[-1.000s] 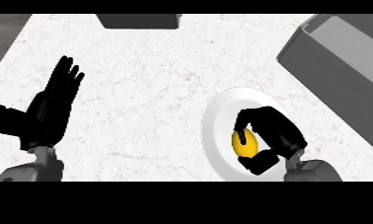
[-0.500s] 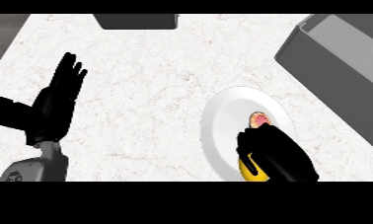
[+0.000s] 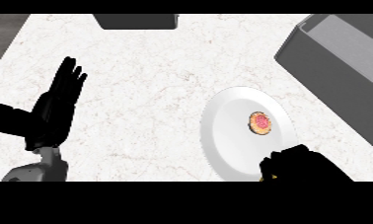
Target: Pick the lemon from the plate and place it in the cardboard box
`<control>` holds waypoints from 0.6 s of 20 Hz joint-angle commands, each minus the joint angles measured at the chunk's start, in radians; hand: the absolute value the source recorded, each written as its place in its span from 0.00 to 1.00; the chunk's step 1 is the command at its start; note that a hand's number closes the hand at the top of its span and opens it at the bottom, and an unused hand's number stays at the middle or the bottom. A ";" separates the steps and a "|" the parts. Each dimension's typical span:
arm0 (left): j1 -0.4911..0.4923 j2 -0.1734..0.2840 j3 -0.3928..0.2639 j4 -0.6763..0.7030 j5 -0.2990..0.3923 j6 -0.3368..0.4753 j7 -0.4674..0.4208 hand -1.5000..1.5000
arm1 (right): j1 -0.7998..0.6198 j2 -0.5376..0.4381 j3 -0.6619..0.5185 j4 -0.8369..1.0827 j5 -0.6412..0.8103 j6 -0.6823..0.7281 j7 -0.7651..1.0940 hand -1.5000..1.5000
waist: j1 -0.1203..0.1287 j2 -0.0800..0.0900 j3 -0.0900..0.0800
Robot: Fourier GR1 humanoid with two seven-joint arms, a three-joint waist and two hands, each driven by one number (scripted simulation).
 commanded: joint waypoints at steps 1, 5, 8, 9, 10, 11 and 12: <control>-0.015 -0.009 -0.004 -0.016 -0.007 0.023 0.029 0.50 | 0.013 0.085 -0.131 -0.154 -0.147 0.050 0.098 1.00 | -0.004 0.001 0.000; 0.028 -0.021 -0.025 0.013 -0.015 -0.008 -0.044 0.50 | -0.094 0.175 -0.252 -0.119 -0.157 0.045 0.189 1.00 | 0.006 0.003 0.000; 0.022 0.012 0.007 -0.014 0.015 -0.026 -0.007 0.50 | -0.221 0.224 -0.355 -0.116 -0.169 0.083 0.286 1.00 | 0.012 0.002 -0.001; -0.075 -0.015 -0.006 0.045 -0.017 0.025 0.010 0.50 | -0.246 0.235 -0.383 -0.088 -0.180 0.091 0.299 1.00 | 0.001 0.004 0.000; -0.047 -0.001 -0.012 0.002 -0.019 0.017 0.033 0.50 | -0.279 0.211 -0.474 -0.041 -0.212 0.094 0.273 1.00 | 0.008 0.003 0.000; -0.040 -0.016 -0.003 0.061 -0.017 0.010 -0.032 0.50 | -0.311 0.202 -0.535 -0.053 -0.246 0.123 0.296 1.00 | 0.002 0.004 0.000; -0.047 0.009 0.003 0.012 -0.008 0.011 0.044 0.50 | -0.370 0.185 -0.591 -0.010 -0.276 0.154 0.313 1.00 | 0.009 0.003 0.000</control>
